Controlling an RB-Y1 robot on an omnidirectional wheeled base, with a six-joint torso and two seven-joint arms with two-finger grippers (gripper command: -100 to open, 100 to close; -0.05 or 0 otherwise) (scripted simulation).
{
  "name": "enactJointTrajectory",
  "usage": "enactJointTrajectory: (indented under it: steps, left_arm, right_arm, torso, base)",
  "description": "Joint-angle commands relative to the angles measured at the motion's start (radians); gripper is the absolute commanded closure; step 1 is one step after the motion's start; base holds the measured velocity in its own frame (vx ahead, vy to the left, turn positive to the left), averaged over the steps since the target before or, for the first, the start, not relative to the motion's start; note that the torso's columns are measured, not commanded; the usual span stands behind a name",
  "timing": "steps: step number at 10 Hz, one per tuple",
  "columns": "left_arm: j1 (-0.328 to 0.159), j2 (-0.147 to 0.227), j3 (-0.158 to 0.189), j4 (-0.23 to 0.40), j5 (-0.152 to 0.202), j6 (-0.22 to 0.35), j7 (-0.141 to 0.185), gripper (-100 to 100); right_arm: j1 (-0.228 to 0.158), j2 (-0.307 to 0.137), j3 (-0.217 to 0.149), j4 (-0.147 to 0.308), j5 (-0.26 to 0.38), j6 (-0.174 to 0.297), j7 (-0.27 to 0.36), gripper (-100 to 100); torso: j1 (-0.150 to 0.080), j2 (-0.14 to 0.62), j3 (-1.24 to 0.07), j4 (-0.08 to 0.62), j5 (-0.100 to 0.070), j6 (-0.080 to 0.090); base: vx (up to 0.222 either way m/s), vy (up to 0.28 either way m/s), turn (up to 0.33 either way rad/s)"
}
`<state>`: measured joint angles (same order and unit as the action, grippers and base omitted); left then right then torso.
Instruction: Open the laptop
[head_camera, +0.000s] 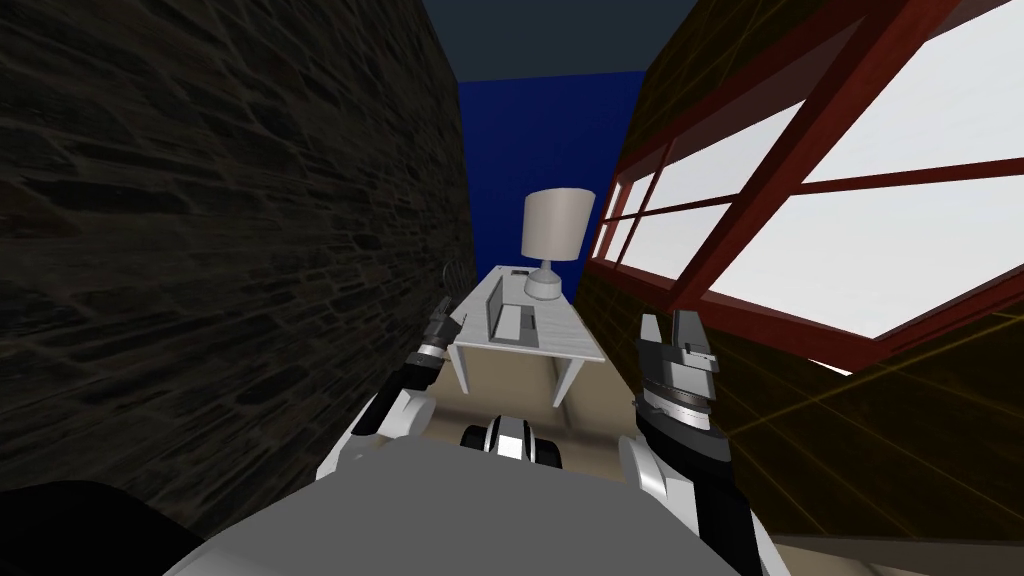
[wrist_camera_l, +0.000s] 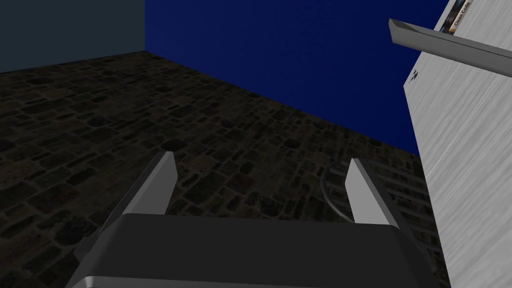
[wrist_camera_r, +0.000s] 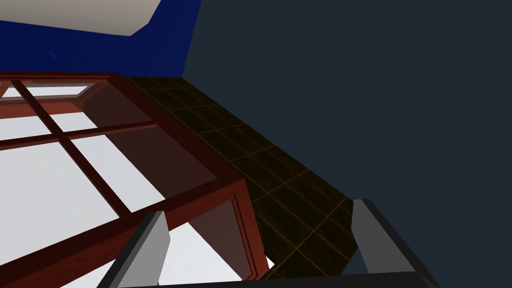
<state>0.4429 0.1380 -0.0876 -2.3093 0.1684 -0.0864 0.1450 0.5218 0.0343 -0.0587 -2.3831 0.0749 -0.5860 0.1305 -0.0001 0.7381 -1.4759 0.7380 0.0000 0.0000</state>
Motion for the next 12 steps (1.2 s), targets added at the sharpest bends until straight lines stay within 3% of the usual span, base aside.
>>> enactJointTrajectory:
  steps: [1,8,12]
  left_arm:
    - [-0.003,0.003,-0.008,-0.003,0.016,0.058,0.019,-100]
    - [-0.014,0.002,-0.035,-0.007,0.066,0.238,0.079,-100]
    - [-0.02,-0.024,-0.05,-0.008,0.094,0.342,0.113,-100]
  right_arm:
    - [0.0,0.0,0.0,0.0,0.0,0.0,0.0,0]
    - [0.0,0.0,0.0,0.0,0.0,0.0,0.0,0]
    - [0.0,0.0,0.0,0.0,0.0,0.0,0.0,0]
  torso:
    - [0.0,0.0,0.0,0.0,0.0,0.0]
    - [0.0,-0.001,0.0,0.0,0.0,0.0]
    - [0.0,0.0,0.0,0.0,0.0,0.0]
  base:
    - [0.047,-0.014,0.002]
    - [0.057,-0.015,0.001]
    - [0.054,-0.018,0.001]
